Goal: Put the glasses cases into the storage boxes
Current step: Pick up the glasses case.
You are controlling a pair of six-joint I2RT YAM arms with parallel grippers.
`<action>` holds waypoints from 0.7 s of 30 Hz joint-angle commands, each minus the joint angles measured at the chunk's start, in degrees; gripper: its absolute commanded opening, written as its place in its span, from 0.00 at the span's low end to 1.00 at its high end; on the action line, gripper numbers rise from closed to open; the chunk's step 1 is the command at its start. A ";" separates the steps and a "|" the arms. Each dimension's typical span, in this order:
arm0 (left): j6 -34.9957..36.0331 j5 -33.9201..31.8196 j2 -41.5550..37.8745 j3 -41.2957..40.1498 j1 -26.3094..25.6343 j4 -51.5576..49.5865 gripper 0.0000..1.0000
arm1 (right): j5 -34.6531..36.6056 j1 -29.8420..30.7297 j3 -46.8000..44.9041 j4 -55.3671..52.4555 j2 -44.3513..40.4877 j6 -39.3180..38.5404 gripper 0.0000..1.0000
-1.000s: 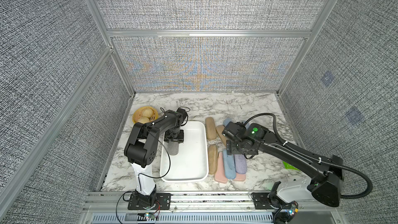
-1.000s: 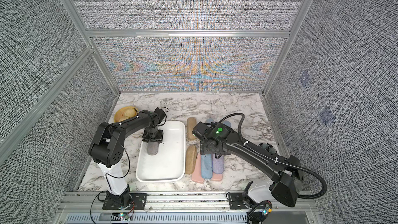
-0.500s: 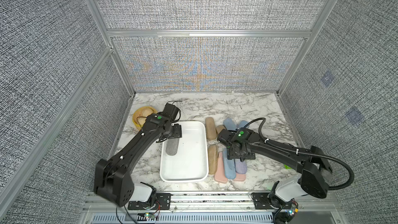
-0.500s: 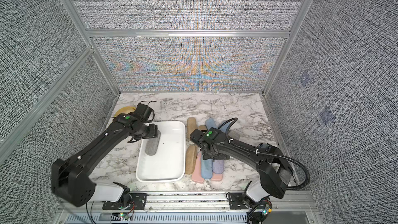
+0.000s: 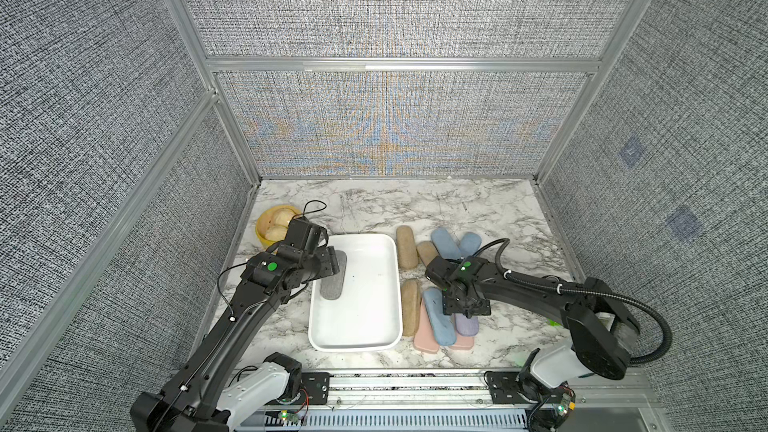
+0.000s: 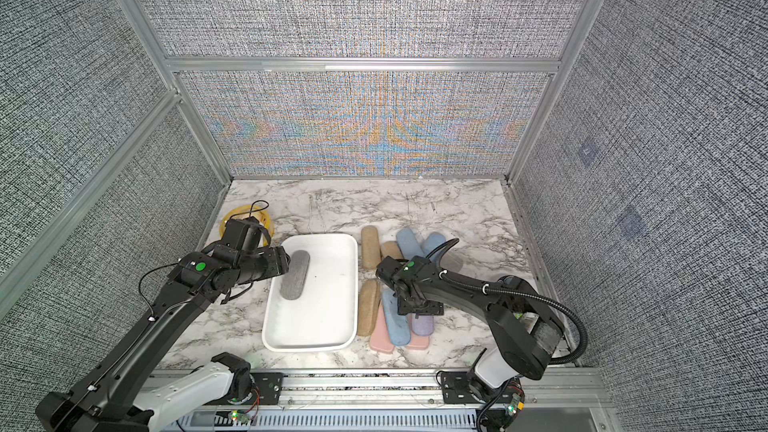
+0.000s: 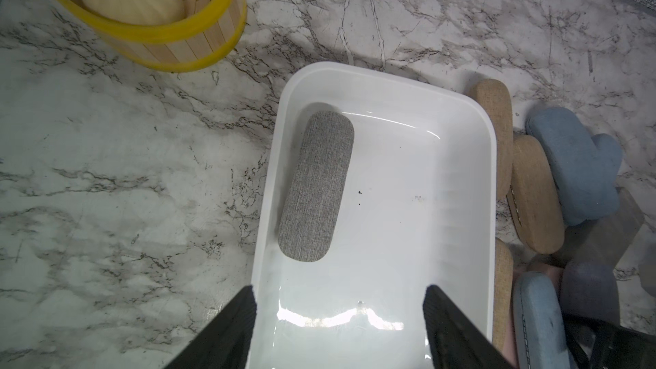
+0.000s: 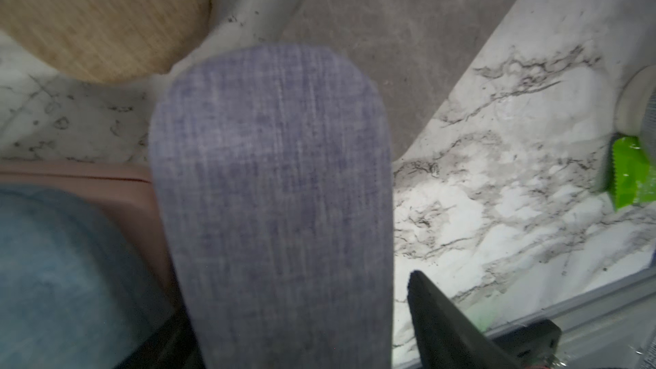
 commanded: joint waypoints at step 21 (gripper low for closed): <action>-5.18 -7.12 0.83 -0.34 0.31 -0.47 0.76 | -0.65 10.86 37.07 -7.31 9.08 -4.32 0.54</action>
